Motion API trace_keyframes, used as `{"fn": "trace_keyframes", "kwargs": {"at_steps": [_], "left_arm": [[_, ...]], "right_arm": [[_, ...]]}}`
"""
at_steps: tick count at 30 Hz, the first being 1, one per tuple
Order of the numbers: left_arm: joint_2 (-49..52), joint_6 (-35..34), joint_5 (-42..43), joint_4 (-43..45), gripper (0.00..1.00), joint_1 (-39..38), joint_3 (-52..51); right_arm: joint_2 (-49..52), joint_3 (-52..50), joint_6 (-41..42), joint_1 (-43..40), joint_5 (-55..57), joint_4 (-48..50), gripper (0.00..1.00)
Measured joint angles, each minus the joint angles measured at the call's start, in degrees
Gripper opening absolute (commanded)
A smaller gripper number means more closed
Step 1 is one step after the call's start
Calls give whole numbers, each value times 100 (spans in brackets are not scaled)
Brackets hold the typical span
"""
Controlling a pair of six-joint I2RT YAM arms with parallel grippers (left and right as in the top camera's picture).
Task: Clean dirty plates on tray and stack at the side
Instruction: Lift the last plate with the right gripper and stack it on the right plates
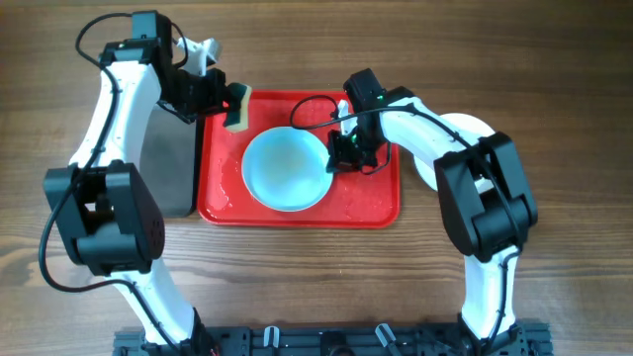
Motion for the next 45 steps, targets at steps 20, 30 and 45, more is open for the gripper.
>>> {"fn": "trace_keyframes", "kwargs": {"at_steps": [20, 30, 45], "left_arm": [[7, -1060, -1139, 625, 4, -789, -1023], [7, -1137, -1196, 625, 4, -789, -1023], [7, -1373, -1495, 623, 4, -789, -1023]], "right_arm": [[-2297, -72, 743, 1864, 7333, -1373, 4], [-2297, -72, 866, 2911, 9475, -1532, 4], [-2297, -72, 914, 3296, 9890, -1631, 4]]}}
